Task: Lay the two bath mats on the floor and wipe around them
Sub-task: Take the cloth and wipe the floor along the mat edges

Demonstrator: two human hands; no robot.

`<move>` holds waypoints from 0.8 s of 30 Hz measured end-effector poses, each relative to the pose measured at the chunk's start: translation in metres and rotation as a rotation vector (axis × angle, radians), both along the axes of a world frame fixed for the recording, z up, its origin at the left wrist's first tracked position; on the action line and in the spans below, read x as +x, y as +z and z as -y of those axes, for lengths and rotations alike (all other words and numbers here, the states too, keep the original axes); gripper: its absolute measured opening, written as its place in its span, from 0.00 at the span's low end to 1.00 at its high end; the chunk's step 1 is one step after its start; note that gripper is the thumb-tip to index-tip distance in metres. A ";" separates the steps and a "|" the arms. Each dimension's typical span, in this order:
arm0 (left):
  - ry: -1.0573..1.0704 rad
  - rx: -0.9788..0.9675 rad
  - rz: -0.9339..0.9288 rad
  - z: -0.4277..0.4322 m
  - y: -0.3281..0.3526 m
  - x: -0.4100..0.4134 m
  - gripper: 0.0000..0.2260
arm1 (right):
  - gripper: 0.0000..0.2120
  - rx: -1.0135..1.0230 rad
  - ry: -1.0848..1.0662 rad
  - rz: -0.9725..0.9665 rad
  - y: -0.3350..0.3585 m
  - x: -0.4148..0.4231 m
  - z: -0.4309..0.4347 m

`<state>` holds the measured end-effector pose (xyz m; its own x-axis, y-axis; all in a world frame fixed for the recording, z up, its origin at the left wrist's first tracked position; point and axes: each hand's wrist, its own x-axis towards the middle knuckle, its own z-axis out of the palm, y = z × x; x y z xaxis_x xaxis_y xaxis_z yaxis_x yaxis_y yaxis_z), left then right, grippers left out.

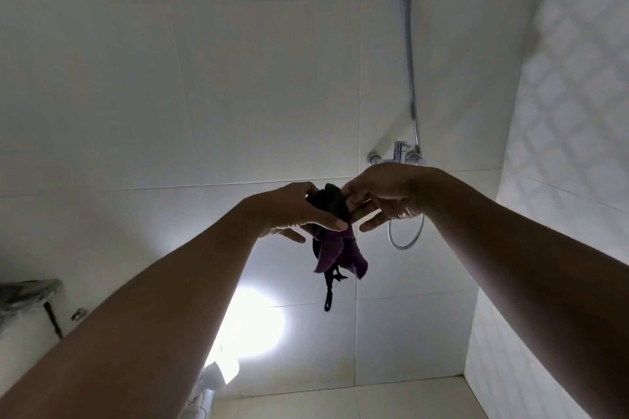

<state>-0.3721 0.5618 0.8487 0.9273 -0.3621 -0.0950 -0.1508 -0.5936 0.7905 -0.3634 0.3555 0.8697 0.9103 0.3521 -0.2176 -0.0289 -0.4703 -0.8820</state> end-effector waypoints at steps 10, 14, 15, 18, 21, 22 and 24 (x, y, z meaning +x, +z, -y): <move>-0.006 -0.250 0.059 0.000 0.007 0.006 0.15 | 0.21 -0.019 -0.083 0.041 -0.024 0.006 0.015; 0.041 -0.271 0.036 0.001 0.008 0.007 0.16 | 0.16 0.068 -0.058 0.018 -0.041 0.007 0.017; 0.054 -0.272 0.031 0.001 0.006 0.007 0.15 | 0.15 0.100 -0.082 0.043 -0.042 0.006 0.015; 0.093 -0.290 -0.004 0.002 -0.005 0.007 0.11 | 0.07 0.208 -0.134 0.108 -0.042 0.001 0.010; 0.124 -0.339 -0.092 0.005 -0.020 0.008 0.11 | 0.07 0.229 -0.218 0.136 -0.045 -0.002 0.005; 0.123 -0.365 -0.134 0.007 -0.026 0.009 0.11 | 0.07 0.215 -0.235 0.137 -0.048 -0.002 0.003; 0.110 -0.396 -0.194 0.009 -0.038 0.009 0.10 | 0.07 0.189 -0.257 0.111 -0.061 0.002 0.002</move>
<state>-0.3632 0.5527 0.8103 0.9410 -0.3061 -0.1445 0.0692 -0.2440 0.9673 -0.3613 0.3530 0.8088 0.9890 0.1330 -0.0648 -0.0241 -0.2875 -0.9575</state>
